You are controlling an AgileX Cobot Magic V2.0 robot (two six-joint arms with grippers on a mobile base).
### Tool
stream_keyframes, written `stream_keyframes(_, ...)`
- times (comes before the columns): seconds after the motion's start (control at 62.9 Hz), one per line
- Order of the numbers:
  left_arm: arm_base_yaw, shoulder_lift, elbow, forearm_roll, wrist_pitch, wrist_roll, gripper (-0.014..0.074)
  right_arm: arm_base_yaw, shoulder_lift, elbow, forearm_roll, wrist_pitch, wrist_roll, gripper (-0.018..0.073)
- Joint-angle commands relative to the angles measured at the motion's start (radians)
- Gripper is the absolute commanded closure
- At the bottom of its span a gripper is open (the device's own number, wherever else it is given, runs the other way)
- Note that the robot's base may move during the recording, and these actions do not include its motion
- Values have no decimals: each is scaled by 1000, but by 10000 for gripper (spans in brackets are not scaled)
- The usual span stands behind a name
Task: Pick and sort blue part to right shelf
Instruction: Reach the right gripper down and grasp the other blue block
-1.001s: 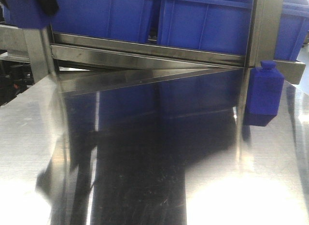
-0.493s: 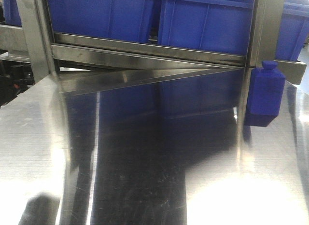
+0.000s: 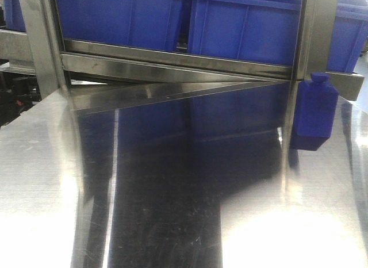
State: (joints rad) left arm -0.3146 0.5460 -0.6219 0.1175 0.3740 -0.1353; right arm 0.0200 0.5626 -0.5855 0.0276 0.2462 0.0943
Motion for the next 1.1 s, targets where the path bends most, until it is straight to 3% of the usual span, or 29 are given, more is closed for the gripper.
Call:
stream_keyframes(0.0, -7, -6, -29, 6, -97, 0, 281, 0, 115, -91, -7, -19, -4, -56)
stream_keyframes(0.222, -7, -6, -29, 6, -95, 0, 281, 64, 308, -298, 5, 136, -4, -56)
stream_keyframes(0.318, -7, -6, -29, 6, -95, 0, 281, 119, 412, -413, 5, 289, -1, -56)
stream_keyframes(0.54, -7, -6, -29, 6, -97, 0, 281, 181, 707, -688, -34, 591, 146, -55)
stream_keyframes(0.747, -7, -6, -29, 6, -97, 0, 281, 189, 908, -844, -41, 721, 273, -55)
stream_keyframes(1.081, -7, -6, -29, 6, -99, 0, 282, 189, 1142, -1001, -55, 806, 278, -55)
